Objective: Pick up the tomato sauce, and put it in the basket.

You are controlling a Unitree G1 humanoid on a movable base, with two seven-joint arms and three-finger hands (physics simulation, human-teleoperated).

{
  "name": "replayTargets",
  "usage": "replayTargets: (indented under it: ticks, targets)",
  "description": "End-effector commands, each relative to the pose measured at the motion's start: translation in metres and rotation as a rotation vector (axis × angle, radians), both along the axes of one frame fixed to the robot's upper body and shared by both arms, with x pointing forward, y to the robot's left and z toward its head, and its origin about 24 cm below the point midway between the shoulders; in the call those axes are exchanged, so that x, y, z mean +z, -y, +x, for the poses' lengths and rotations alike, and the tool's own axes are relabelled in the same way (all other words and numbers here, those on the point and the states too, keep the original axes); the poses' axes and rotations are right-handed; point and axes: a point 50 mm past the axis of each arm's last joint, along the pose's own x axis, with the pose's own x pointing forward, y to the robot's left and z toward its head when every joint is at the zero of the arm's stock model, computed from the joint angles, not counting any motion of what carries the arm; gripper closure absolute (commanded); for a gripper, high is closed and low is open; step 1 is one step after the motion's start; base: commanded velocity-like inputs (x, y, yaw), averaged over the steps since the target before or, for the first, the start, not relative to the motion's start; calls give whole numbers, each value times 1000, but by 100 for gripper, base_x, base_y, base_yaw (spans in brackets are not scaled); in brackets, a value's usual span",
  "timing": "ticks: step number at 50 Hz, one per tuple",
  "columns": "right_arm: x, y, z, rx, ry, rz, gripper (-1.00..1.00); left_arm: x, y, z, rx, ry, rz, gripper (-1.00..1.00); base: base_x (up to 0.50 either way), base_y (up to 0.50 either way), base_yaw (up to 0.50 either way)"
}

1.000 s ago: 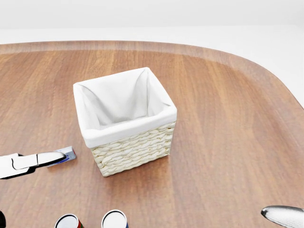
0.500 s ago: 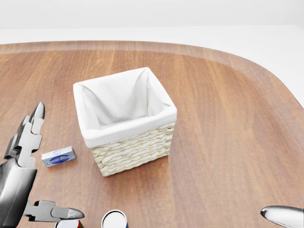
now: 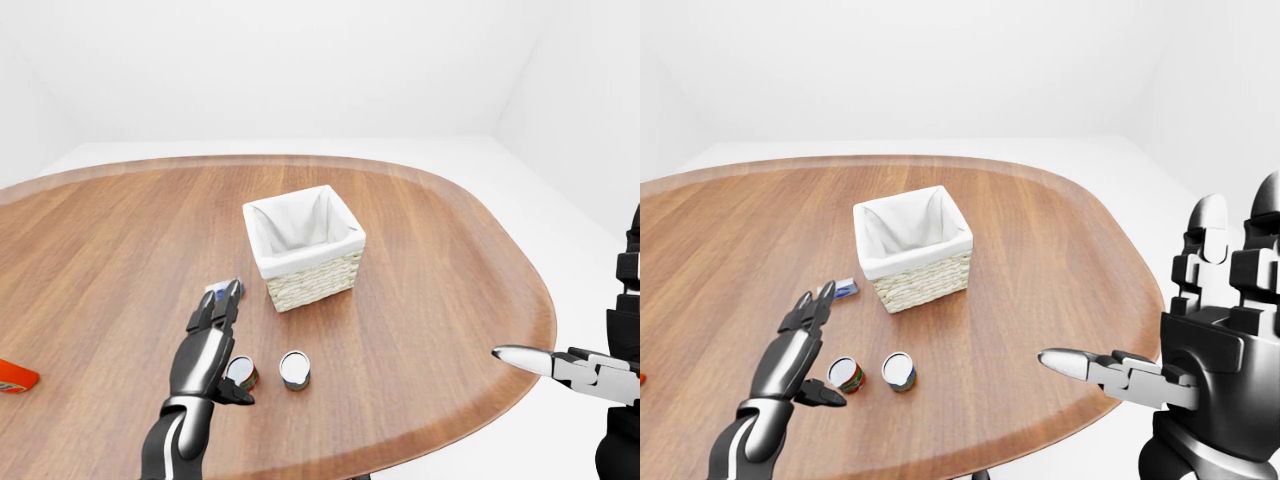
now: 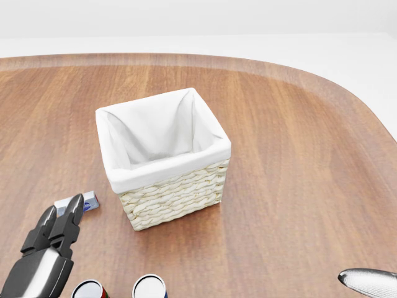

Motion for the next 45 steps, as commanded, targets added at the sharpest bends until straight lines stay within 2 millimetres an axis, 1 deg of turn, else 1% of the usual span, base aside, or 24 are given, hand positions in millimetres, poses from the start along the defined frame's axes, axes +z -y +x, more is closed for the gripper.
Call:
replayTargets:
  ticks: [1,4,9,15,19,21,22,24,28,45]
  targets:
    - [0,0,0,-2,5,-2,-100,-24,-5,-6,23,-90,122,-100,0,0,0]
    - [0,0,0,-1,5,-2,-100,-30,-7,-7,28,-99,160,-100,0,0,0]
    - [0,0,0,0,1,1,-100,-36,-6,-5,23,-119,164,-100,0,0,0]
    - [0,0,0,0,3,1,-100,-53,-2,7,13,-112,203,-100,0,0,0]
    - [0,0,0,1,2,0,-100,-54,1,19,12,-68,198,-100,0,0,0]
    - [1,0,0,1,4,0,-100,-57,2,21,9,-49,230,-100,0,0,0]
    - [1,0,0,2,5,-1,-100,-61,3,22,-1,-24,297,-100,0,0,0]
    - [1,0,0,1,5,-2,-100,-65,4,23,-8,-12,315,-100,0,0,0]
    - [0,0,0,1,4,-1,-100,-64,6,28,-9,12,312,-100,0,0,0]
    - [0,0,0,0,1,0,-100,-87,11,28,-51,-19,358,-100,0,0,0]
